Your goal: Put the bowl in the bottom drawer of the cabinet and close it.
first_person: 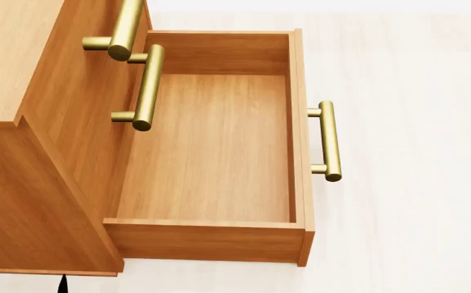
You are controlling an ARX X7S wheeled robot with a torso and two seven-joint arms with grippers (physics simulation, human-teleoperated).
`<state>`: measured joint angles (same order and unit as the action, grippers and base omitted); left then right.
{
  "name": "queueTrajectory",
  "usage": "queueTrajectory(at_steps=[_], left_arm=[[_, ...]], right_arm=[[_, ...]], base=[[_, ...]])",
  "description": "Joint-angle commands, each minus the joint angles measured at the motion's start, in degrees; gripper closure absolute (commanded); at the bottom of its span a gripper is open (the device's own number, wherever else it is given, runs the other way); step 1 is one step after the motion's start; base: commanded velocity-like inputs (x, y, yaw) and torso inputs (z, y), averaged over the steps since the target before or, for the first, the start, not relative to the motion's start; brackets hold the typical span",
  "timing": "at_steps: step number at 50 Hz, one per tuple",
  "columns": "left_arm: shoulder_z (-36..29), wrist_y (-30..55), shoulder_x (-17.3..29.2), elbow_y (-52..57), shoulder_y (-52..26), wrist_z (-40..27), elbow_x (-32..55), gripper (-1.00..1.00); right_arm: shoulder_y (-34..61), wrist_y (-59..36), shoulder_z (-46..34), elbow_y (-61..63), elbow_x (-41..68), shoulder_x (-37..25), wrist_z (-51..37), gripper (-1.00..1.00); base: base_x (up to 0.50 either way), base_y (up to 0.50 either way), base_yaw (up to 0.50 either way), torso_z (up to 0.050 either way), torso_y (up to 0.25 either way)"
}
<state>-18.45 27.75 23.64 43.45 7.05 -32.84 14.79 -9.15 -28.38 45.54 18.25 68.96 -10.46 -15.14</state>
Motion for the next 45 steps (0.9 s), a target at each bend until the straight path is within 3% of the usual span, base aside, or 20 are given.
queueTrajectory(at_steps=[1,45], left_arm=[[1.59,-0.97,-1.12,0.05,0.06,2.10,0.50,-1.00],[1.68,-1.77,-0.54,-0.31,0.04,1.56,1.14,-1.00]], right_arm=[[1.96,0.97,-0.26,-2.68,-2.19,1.07,1.73,-1.00],[5.07,2.86,-4.16,-8.79,-4.49,0.33,1.27,-1.00]], base=[[0.00,0.00,0.00,0.000,0.000],[0.00,0.00,0.00,0.000,0.000]])
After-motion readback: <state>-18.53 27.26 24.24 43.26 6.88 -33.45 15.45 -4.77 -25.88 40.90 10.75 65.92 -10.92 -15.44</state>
